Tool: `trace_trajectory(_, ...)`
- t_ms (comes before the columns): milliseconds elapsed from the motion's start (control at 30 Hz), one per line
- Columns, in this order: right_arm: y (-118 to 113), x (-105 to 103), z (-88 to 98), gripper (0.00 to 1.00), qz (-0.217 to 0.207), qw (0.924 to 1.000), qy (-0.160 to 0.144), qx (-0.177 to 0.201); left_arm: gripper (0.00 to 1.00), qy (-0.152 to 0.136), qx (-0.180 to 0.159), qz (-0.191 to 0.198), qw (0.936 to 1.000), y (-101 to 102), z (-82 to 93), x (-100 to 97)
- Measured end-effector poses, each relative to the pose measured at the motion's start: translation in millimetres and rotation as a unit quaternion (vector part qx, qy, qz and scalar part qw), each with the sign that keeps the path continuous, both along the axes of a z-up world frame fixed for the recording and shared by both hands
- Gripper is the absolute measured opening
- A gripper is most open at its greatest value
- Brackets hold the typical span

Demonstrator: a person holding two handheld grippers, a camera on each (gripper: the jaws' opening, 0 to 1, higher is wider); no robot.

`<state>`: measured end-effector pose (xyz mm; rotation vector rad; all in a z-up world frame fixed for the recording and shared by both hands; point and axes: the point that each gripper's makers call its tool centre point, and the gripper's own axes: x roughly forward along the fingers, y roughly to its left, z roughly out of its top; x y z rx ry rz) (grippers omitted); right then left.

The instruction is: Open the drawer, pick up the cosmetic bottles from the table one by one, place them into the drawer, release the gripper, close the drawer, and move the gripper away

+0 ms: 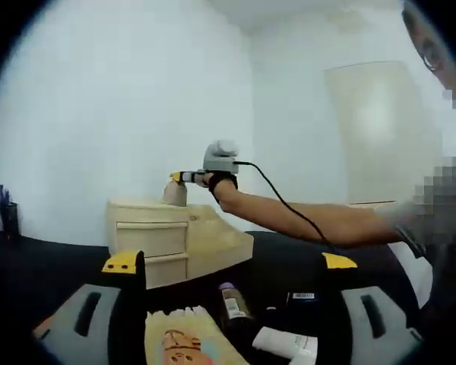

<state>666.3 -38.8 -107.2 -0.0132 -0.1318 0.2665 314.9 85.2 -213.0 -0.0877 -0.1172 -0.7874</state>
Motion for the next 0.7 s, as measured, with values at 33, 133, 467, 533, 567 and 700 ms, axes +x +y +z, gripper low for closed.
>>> trace_trajectory(33, 0.7, 1.1, -3.2, 0.09, -0.001, 1.0, 0.001, 0.004, 0.9, 0.0, 0.0, 0.0, 1.0, -0.3, -0.3, -0.1)
trace_trajectory(133, 4.6, 7.0, -16.9, 0.09, -0.004, 0.9999, 0.011, -0.005, 0.9, 0.001, 0.001, -0.002, 1.0, -1.4, -1.1, -0.3)
trace_trajectory(467, 6.7, 18.3, -31.3, 0.18, -0.002, 0.9993, 0.012, -0.035, 0.9, 0.002, 0.0, -0.003, 1.0, 1.0, -0.6, 2.7)
trace_trajectory(533, 5.4, 12.5, -25.0, 0.18, 0.002, 0.9995, 0.002, -0.033, 0.9, 0.003, 0.001, -0.003, 1.0, 1.4, -0.6, 3.3)
trace_trajectory(567, 5.0, 10.7, -22.4, 0.19, 0.004, 0.9995, 0.001, -0.031, 0.9, 0.002, 0.001, -0.003, 1.0, 1.3, -0.6, 3.3)
trace_trajectory(700, 2.6, 12.1, -10.7, 0.19, 0.008, 0.9992, -0.001, -0.038, 0.9, 0.004, 0.002, -0.003, 1.0, 0.1, -2.1, 3.0)
